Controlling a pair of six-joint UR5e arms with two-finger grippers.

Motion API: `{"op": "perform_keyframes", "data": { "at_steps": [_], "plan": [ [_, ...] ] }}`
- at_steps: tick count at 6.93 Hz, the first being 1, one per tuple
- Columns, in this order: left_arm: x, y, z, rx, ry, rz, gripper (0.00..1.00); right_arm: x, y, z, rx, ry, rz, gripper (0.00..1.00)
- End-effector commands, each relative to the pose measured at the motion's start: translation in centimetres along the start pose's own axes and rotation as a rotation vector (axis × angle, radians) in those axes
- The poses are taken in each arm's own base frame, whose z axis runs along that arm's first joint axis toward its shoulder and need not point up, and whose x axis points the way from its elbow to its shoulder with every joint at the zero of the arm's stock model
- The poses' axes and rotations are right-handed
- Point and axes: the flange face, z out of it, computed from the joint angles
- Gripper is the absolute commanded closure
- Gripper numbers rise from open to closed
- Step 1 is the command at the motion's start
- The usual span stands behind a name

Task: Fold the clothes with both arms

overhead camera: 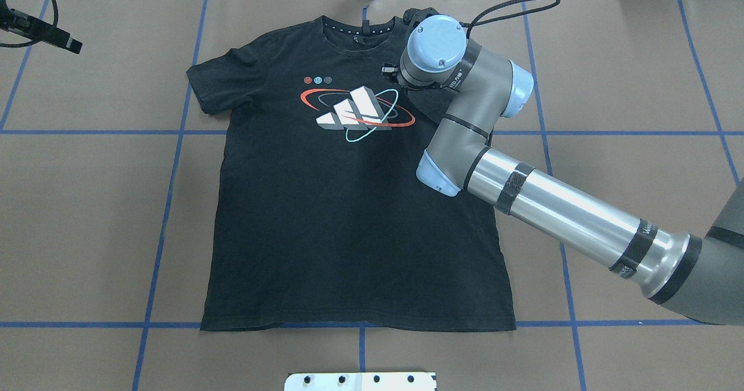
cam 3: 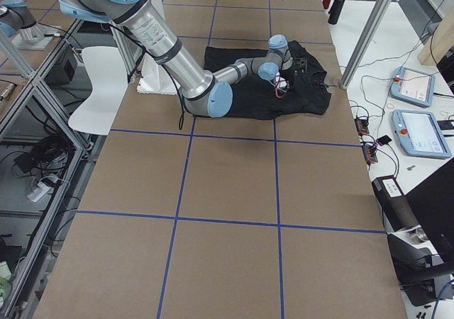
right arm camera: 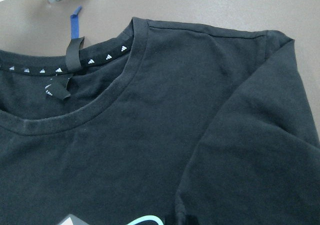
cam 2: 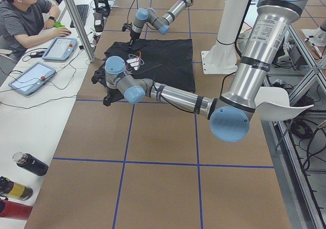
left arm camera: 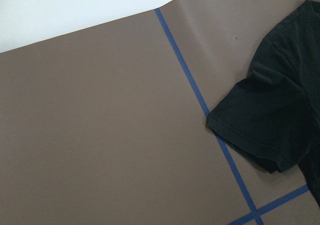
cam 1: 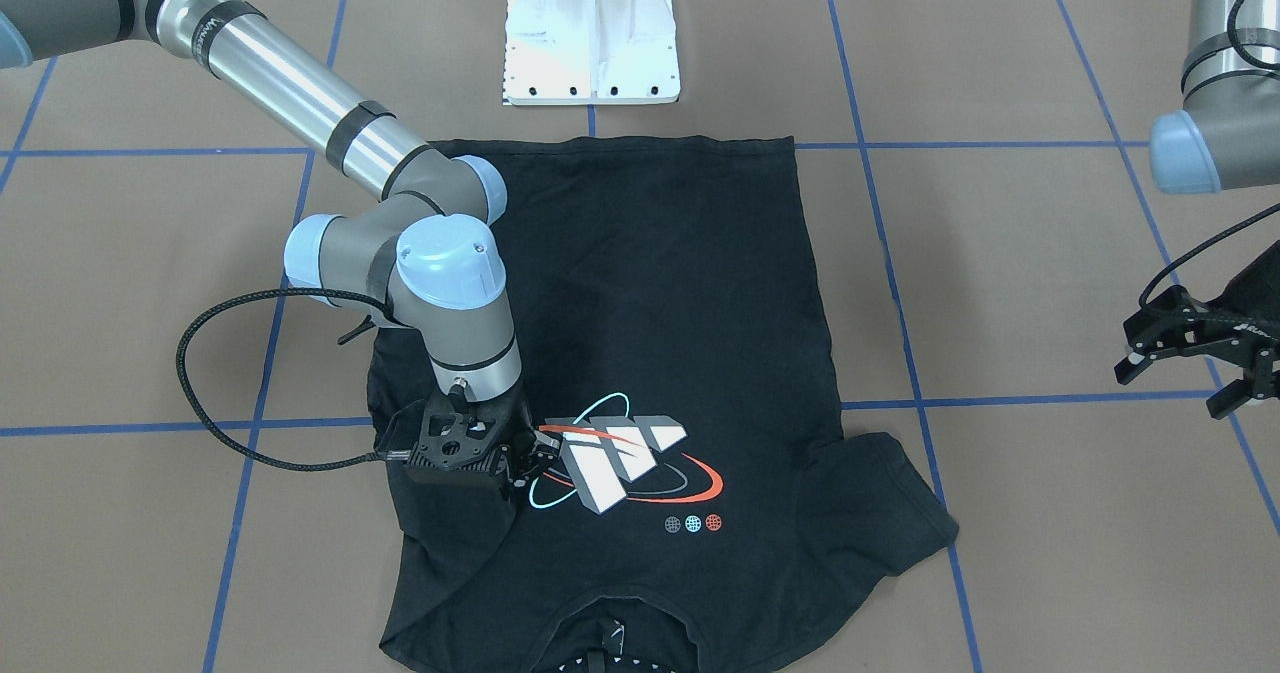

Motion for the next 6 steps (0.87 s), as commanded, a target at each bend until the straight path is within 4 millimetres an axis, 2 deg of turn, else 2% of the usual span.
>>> {"op": "perform_keyframes", "data": {
  "at_steps": [1, 3, 4, 5, 6],
  "plan": [
    [-0.6, -2.3, 1.4, 0.016, -0.021, -0.062, 0.00, 0.7, -0.6, -0.2, -0.044, 0.056, -0.057, 0.00],
    [-1.1, -2.0, 7.7, 0.108, -0.061, -0.149, 0.00, 3.4, -6.5, -6.5, -0.179, 0.123, -0.157, 0.00],
    [0.0, -2.9, 10.0, 0.145, -0.068, -0.217, 0.00, 7.1, -7.9, -8.7, -0.209, 0.093, -0.190, 0.00],
    [2.6, -3.7, 12.7, 0.160, -0.093, -0.258, 0.00, 12.2, -8.6, -9.9, -0.218, 0.080, -0.233, 0.00],
    [6.4, -3.5, 16.0, 0.185, -0.123, -0.307, 0.00, 16.4, -9.8, -10.6, -0.238, 0.070, -0.279, 0.00]
  ]
}}
